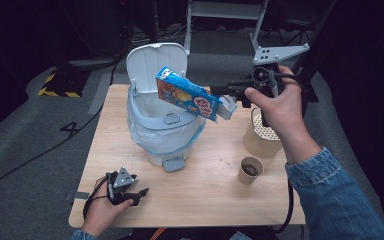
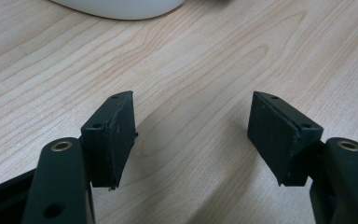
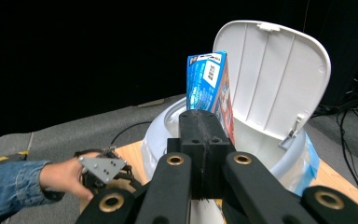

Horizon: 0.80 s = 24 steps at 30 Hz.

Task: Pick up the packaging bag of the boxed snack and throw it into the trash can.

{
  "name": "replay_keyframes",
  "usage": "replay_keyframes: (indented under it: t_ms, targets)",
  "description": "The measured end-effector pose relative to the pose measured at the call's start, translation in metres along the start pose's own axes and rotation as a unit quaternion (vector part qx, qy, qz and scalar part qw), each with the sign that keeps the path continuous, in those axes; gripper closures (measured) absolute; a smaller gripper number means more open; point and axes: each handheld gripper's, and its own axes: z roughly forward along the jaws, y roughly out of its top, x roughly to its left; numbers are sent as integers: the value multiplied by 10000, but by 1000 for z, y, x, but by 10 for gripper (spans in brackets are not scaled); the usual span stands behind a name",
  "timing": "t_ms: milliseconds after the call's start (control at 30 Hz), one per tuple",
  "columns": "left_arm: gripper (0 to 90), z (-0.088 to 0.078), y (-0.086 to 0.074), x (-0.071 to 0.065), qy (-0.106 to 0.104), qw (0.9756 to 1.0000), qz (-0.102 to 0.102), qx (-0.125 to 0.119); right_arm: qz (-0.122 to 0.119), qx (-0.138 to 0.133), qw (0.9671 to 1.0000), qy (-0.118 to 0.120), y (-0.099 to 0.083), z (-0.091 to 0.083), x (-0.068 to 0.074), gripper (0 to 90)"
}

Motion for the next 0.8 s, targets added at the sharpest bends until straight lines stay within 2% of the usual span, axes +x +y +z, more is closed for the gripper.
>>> replay_keyframes:
  t_ms: [333,400,500,567,667,800]
  targets:
    - [328,0,0,0,-3,10000,-1,0,45,203,9998,-10,13,25,-9,872]
    - [328,0,0,0,-3,10000,0,0,-49,283,9995,-126,16,36,-9,811]
    - [328,0,0,0,-4,10000,-1,-1,-103,317,9993,-165,19,44,-9,800]
    - [328,0,0,0,-5,10000,1,7,-184,383,9984,-370,21,56,-9,677]
    - [328,0,0,0,-7,10000,4,8,-259,254,9974,-626,22,66,-9,512]
    - [328,0,0,0,-18,10000,2,-3,-270,98,9975,-653,21,68,-5,465]
